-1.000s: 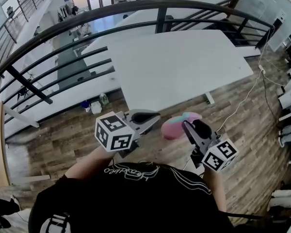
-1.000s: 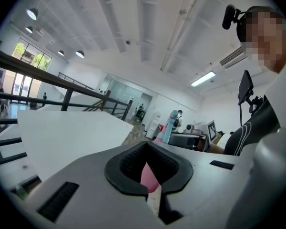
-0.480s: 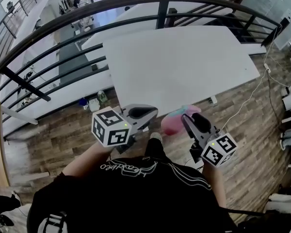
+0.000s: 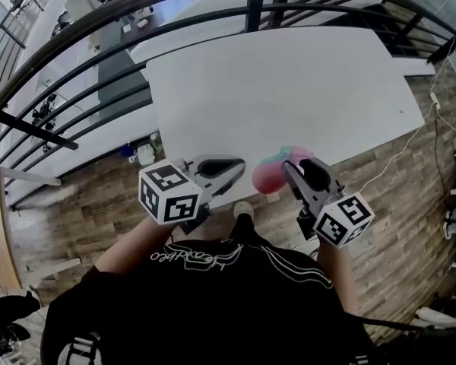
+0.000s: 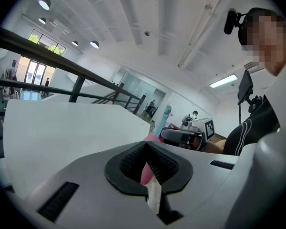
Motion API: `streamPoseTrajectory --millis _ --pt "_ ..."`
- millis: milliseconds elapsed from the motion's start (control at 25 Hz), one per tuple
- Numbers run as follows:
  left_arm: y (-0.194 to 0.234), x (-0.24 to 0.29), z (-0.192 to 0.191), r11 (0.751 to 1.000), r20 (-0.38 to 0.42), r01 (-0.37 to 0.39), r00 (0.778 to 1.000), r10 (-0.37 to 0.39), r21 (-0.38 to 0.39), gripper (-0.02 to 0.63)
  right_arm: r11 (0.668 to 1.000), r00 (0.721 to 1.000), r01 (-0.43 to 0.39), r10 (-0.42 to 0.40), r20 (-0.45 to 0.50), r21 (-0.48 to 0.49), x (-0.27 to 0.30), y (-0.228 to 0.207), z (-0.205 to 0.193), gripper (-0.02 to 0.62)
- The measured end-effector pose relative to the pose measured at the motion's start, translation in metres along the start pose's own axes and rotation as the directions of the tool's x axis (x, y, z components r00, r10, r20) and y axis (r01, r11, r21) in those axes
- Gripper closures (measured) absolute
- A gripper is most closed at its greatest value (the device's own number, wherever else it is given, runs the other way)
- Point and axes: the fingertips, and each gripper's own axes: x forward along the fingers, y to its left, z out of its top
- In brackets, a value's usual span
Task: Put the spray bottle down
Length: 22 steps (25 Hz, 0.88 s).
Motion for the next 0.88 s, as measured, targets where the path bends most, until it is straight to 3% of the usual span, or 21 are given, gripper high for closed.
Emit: streamPoseTrajectory --millis 280,560,880 --pt "0.045 0.044 0.019 0.998 -0.01 -0.03 1.0 0.029 -0.056 0.598 1.0 1.0 -0.007 0.006 -0.018 -0.025 0.045 -0.07 0.022 0.465" --pt "0.085 0.062 0.025 0.993 -0.001 -0.068 0.998 0.068 -0.092 0.598 0.984 0.999 0.038 -0.039 -0.003 -0.174 0.096 -0.12 0.025 0.465" --pt "0.108 0.053 0.031 0.987 0.019 -0.108 0.994 0.111 -0.122 0.598 0.944 0.995 0.09 -0.095 -0.001 -0.317 0.13 -0.135 0.018 0.465"
